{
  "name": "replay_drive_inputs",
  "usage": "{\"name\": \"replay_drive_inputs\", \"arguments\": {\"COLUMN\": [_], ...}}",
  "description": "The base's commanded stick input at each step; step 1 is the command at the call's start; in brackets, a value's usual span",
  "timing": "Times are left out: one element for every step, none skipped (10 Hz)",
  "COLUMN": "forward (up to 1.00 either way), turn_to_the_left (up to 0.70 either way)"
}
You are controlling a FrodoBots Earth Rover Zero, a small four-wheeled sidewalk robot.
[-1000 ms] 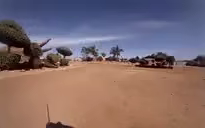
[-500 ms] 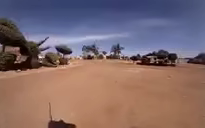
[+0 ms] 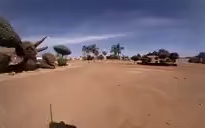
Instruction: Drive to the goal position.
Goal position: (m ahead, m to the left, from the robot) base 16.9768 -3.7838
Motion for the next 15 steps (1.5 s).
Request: {"name": "replay_drive_inputs", "arguments": {"forward": [0.70, 0.70, 0.70, 0.70, 0.70, 0.70, 0.70, 0.70, 0.70, 0.70, 0.70, 0.70, 0.70, 0.70, 0.70], "turn_to_the_left": [0.02, 0.00, 0.00, 0.00, 0.00, 0.00, 0.00, 0.00, 0.00, 0.00, 0.00, 0.00, 0.00, 0.00, 0.00]}}
